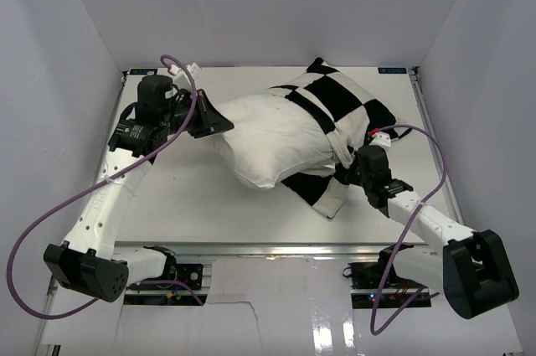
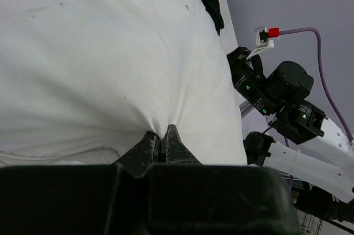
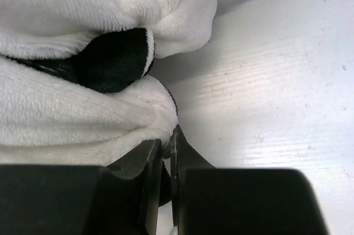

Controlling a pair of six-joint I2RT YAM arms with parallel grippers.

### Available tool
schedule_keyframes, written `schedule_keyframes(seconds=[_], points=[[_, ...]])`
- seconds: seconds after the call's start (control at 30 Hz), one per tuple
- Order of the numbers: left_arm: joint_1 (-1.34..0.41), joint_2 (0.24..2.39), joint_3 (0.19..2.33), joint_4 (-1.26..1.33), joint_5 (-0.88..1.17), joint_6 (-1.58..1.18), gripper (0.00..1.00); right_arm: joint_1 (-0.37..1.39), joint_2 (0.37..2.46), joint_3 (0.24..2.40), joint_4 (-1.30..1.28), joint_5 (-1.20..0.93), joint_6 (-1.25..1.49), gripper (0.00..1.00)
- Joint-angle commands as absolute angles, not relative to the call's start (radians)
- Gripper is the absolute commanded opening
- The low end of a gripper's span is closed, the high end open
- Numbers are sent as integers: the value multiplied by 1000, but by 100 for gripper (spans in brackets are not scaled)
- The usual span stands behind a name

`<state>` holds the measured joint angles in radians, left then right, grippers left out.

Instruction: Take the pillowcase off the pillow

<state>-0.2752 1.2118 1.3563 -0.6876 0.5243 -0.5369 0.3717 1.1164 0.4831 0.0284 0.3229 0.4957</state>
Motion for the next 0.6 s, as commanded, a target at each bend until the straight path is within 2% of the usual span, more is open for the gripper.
schedule_keyframes(seconds=[0.0,0.07,0.13,0.17,0.2,0.27,0.37,0.53,0.57], points=[[-250,1126,1352,-615,614,-497,0,350,1046,457,35,390,486,8],[-250,1089,1295,-611,592,-488,0,350,1028,500,2,303,427,8],[-250,1057,1209,-580,633,-482,0,353,977,580,-104,264,399,21],[-250,1007,1160,-546,658,-489,0,354,951,604,-124,220,373,34],[-252,976,1107,-510,684,-500,0,357,886,635,-126,181,359,57],[-250,921,985,-457,666,-515,0,359,830,658,-95,26,315,71],[-252,824,887,-439,600,-537,0,370,836,777,-66,-137,259,74],[-253,726,801,-431,569,-561,0,423,1148,1075,-102,-235,135,74],[-253,715,789,-428,565,-568,0,443,1205,1214,-176,-212,109,74]])
